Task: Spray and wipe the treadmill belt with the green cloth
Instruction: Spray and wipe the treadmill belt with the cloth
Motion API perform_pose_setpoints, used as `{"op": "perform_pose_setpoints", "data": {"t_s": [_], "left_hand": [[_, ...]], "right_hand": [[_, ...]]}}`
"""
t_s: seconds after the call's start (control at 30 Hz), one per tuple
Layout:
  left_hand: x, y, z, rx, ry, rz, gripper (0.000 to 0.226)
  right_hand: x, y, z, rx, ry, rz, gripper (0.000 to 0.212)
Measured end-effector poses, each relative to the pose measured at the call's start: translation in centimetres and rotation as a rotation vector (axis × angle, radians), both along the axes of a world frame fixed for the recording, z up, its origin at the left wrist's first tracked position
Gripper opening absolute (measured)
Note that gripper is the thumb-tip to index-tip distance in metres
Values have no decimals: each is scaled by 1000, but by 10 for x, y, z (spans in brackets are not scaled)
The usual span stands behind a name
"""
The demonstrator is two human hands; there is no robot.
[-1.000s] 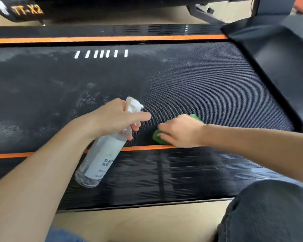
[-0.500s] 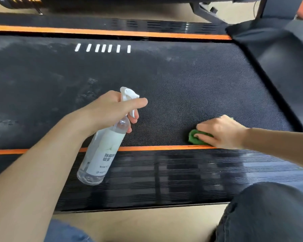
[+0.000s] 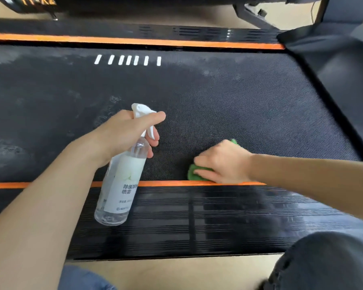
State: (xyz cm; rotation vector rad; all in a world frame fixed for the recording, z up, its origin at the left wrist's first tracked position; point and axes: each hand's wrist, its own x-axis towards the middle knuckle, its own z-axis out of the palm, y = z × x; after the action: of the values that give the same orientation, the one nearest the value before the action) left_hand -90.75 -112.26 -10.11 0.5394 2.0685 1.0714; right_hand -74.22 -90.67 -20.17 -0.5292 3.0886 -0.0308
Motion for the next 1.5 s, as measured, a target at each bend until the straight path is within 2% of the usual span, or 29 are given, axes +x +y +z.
{"op": "perform_pose_setpoints", "data": {"t_s": [0.13,0.2,0.37,0.5,0.6,0.77,0.83,0.9,0.97,1.03,1.07,1.13,1.27,1.37,1.43,1.5], "left_hand": [[-1,3,-1,-13,13,-27,54],[-1,4,-2,-17,17,-36,55],[-3,11,-8,-43,15,-53,59],[-10,8,-11,-8,-20,29,57],[-12,8,-13,-16,-42,37,58],[-9,20,-16,-96,-39,-12,59],[-11,25,-20,-112,-38,-36,59],[-13,27,-20,-103,-43,-29,59],[-15,32,-20,-76,-55,-16,57],[-15,36,-19,-61,-61,3,56],[-16,38,-20,-53,-60,14,56],[-18,39,-20,-48,-52,34,55],[-21,31,-15,-41,-66,98,52],[-23,27,-16,-23,-60,139,51],[-23,26,-15,-29,-64,144,51],[-21,27,-15,-42,-60,142,51]], "right_hand": [[78,79,17,96,48,-216,40],[84,80,20,92,81,-258,45],[-10,-7,-2,30,63,-11,30],[-85,-61,2,10,3,-5,43],[-60,-55,4,-42,74,-76,37],[-4,-25,7,-64,-34,-42,32],[-8,3,7,-25,-2,-43,32],[-33,32,5,46,95,-222,37],[-70,60,5,90,134,-629,36],[-99,74,0,-10,137,-1047,35],[-107,72,-3,-52,142,-1154,35],[-114,45,-5,-25,148,-1090,32],[-93,-47,-2,-78,-26,-633,30],[-82,-74,1,-88,-67,-412,33],[-84,-58,3,-62,-43,-371,33],[-98,-18,1,29,11,-466,32]]}}
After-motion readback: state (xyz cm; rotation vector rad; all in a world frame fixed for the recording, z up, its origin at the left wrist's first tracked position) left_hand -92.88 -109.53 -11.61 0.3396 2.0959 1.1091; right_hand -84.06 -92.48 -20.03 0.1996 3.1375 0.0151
